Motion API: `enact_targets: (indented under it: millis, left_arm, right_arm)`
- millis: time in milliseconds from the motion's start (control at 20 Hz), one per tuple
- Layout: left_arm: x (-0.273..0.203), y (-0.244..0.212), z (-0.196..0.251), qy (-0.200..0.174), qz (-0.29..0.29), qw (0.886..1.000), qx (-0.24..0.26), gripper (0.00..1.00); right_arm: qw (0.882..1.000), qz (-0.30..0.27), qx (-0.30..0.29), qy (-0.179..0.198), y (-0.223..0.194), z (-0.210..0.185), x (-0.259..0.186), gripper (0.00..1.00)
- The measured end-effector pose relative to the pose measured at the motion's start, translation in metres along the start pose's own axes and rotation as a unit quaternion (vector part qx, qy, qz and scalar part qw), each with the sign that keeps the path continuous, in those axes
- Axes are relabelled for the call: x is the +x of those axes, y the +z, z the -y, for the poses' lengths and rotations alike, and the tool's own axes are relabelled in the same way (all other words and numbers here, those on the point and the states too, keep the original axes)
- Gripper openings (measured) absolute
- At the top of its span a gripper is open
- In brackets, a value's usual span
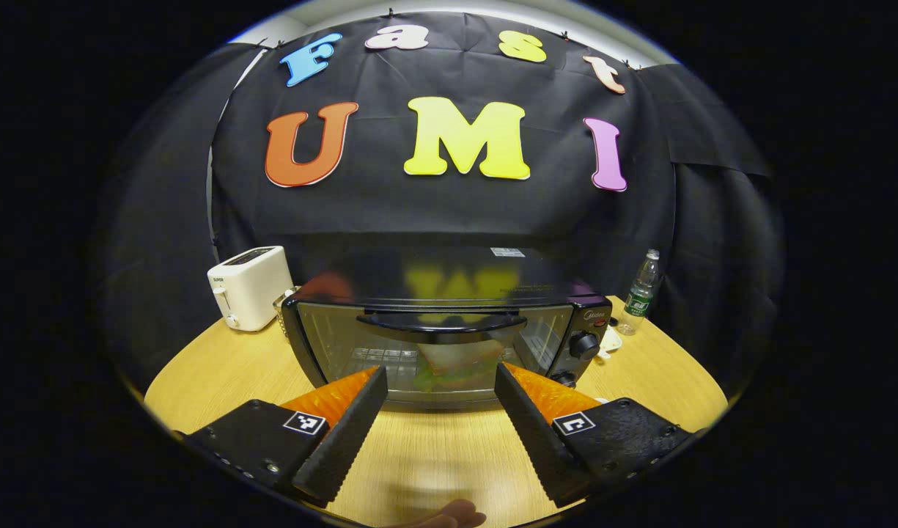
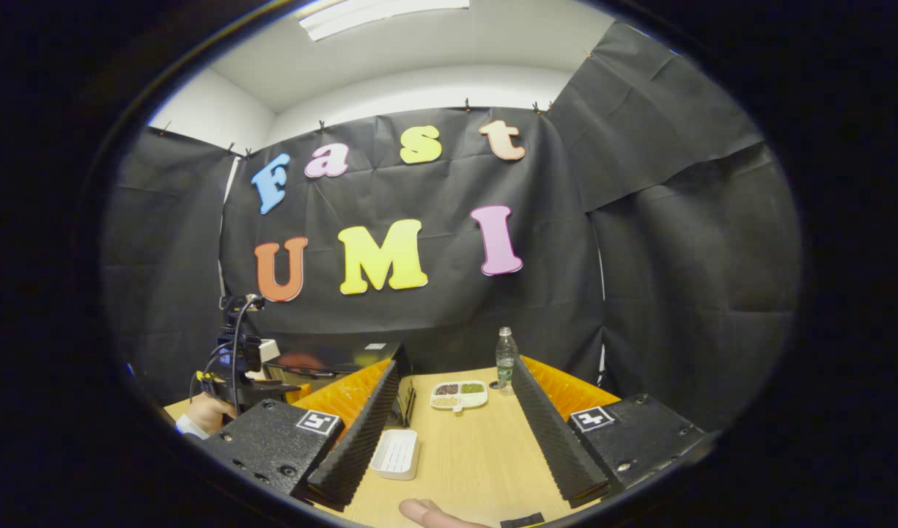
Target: Open the electric oven with the left hand, put the food in, and close the electric oven.
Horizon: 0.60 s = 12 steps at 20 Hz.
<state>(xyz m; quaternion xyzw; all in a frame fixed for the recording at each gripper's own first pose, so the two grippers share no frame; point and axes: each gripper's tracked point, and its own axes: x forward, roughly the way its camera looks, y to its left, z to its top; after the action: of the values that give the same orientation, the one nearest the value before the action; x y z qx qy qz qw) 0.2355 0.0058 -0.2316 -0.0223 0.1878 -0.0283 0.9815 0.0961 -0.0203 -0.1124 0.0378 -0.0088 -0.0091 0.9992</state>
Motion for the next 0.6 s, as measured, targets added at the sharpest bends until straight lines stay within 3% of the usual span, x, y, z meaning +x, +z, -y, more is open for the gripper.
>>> enact_targets:
  millis: [550,600]
  left_arm:
    - [-0.124,0.062,0.015,-0.020,0.106,0.994,-0.014,0.96]
    - [-0.139,0.067,0.013,-0.017,0.117,0.993,-0.012,0.96]
  right_arm:
    - [1.000,0.014,-0.009,-0.012,0.019,-0.004,-0.028,0.99]
    - [1.000,0.014,-0.010,-0.009,0.020,-0.005,-0.033,0.94]
